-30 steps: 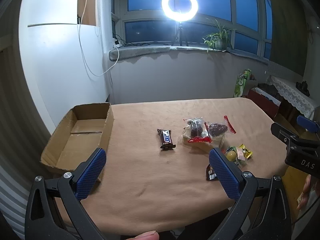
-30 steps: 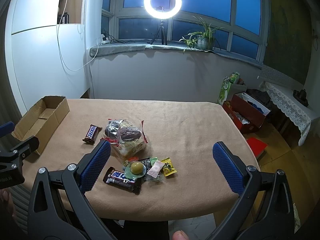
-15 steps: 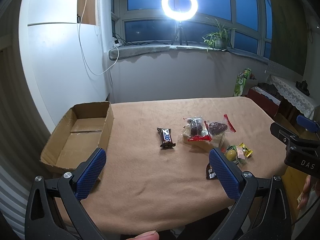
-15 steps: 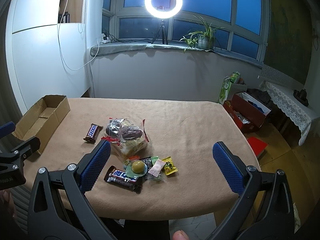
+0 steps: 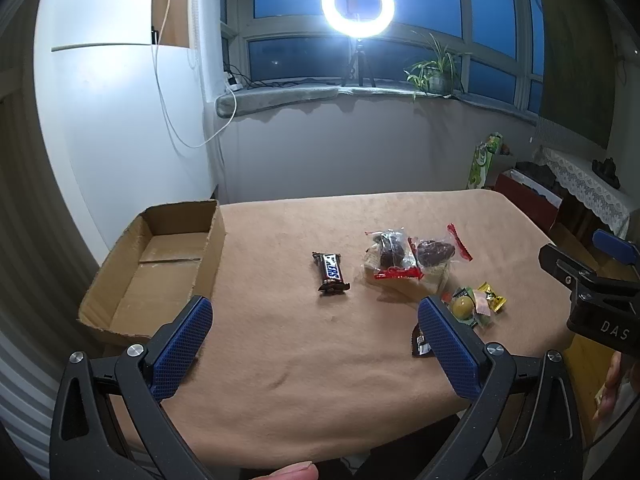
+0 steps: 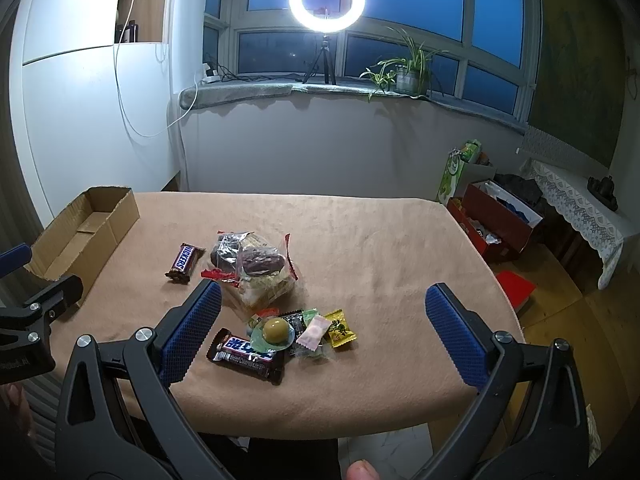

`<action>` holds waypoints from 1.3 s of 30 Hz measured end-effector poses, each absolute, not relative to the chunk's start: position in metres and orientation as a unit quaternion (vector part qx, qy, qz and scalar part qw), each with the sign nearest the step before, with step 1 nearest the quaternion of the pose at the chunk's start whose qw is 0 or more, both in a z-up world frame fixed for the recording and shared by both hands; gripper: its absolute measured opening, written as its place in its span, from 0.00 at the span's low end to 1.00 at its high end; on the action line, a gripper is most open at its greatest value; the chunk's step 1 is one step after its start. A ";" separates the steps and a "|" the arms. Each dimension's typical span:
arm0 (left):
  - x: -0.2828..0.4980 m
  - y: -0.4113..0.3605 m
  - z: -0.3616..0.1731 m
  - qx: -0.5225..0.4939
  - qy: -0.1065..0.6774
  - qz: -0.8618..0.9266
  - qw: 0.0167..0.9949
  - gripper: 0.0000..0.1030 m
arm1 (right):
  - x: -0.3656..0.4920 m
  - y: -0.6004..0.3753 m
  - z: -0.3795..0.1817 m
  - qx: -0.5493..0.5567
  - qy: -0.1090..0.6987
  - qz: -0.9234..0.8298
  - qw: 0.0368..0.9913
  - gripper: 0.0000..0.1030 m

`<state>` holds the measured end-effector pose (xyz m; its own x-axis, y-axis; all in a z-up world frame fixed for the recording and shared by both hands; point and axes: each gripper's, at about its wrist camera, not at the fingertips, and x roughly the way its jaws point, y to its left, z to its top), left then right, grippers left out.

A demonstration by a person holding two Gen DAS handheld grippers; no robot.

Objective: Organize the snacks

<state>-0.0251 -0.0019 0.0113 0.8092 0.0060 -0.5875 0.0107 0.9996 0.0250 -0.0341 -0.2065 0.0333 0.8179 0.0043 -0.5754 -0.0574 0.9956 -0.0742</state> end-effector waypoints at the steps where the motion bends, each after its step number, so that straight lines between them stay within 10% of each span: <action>1: -0.025 -0.003 0.011 0.014 0.309 -0.001 0.951 0.99 | -0.034 -0.207 0.032 -0.042 0.302 0.018 0.952 1.00; 39: -0.023 -0.013 0.015 0.024 0.311 -0.001 0.950 0.99 | -0.028 -0.206 0.024 -0.045 0.316 0.016 0.948 1.00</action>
<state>-0.0232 -0.0131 0.0146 0.8065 0.0138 -0.5911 0.0162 0.9988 0.0455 -0.0280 -0.2063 0.0239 0.8004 0.0017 -0.5995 -0.0581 0.9955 -0.0747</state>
